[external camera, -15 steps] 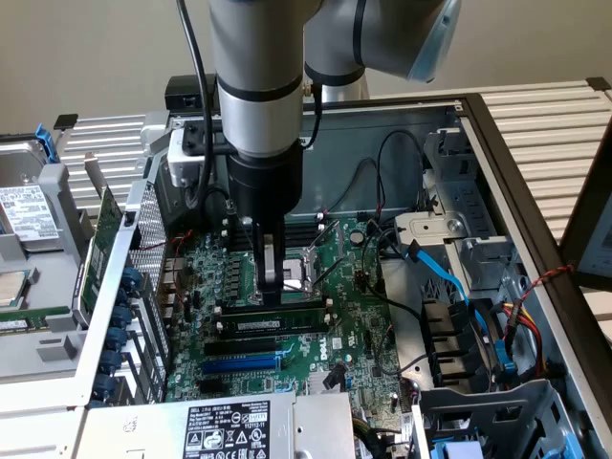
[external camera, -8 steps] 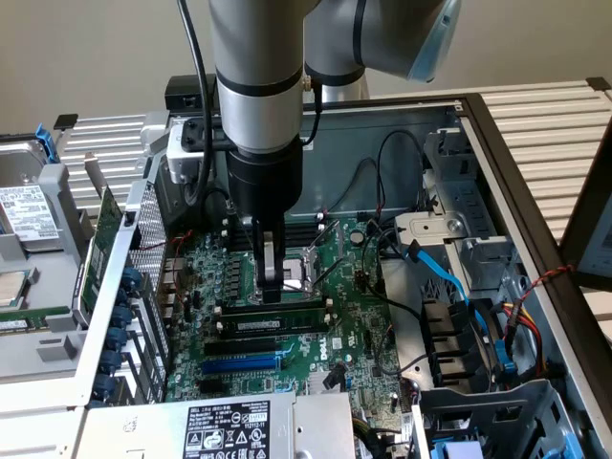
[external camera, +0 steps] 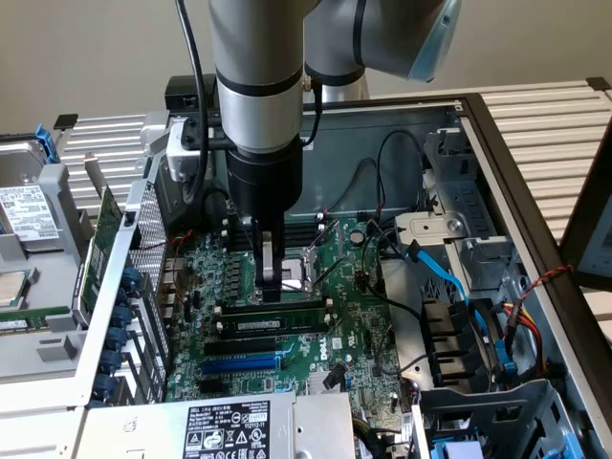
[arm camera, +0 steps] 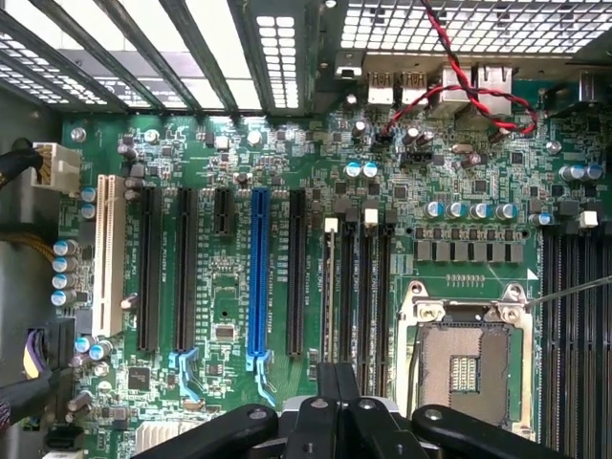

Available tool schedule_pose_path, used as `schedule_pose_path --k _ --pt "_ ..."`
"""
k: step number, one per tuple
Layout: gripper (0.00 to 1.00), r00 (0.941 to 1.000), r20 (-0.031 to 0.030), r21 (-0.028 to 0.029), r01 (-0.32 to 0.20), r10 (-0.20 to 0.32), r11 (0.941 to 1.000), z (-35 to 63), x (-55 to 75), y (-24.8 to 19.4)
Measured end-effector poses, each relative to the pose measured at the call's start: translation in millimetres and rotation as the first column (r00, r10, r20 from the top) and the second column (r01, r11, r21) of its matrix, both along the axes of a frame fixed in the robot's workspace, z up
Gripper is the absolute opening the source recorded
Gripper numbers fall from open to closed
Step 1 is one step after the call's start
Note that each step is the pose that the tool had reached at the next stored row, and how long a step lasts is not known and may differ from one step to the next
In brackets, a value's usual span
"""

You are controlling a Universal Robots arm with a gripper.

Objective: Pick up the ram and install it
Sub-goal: 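Press down the ram until it locks into place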

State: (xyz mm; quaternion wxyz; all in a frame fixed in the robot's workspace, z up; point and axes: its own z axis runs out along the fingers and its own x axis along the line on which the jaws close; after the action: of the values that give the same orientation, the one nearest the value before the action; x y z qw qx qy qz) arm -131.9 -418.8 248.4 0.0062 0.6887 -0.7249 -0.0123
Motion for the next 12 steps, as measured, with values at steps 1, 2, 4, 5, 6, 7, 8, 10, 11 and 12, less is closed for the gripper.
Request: schedule_pose_path --k 1,2,4,5,6,7,8,10,11,12 --pt "0.11 0.9999 0.0001 0.0009 0.013 -0.013 0.9999 0.0 0.0 0.0" --pt "0.11 0.9996 0.0 0.0018 0.027 -0.027 0.9996 0.0 0.0 0.0" --pt "0.11 0.9985 0.0 0.003 0.055 -0.055 0.9985 -0.2 0.0 0.0" --pt "0.11 0.9975 0.0 0.003 0.07 -0.07 0.9975 -0.2 0.1 0.0" --pt "0.11 0.9963 0.0 0.003 0.086 -0.086 0.9962 -0.2 0.0 0.0" --pt "0.11 0.9947 0.0 0.003 0.103 -0.103 0.9947 -0.3 0.0 0.0" --pt "0.11 0.993 0.0 0.0031 0.118 -0.118 0.993 -0.4 0.0 0.0" --pt "0.11 0.9886 0.0 0.003 0.151 -0.151 0.9886 -0.4 0.0 0.0" --pt "0.11 0.986 0.0 0.003 0.167 -0.167 0.986 -0.5 0.0 0.0" --pt "0.11 0.9831 0.0 0.003 0.183 -0.183 0.9831 -0.6 0.0 0.0"
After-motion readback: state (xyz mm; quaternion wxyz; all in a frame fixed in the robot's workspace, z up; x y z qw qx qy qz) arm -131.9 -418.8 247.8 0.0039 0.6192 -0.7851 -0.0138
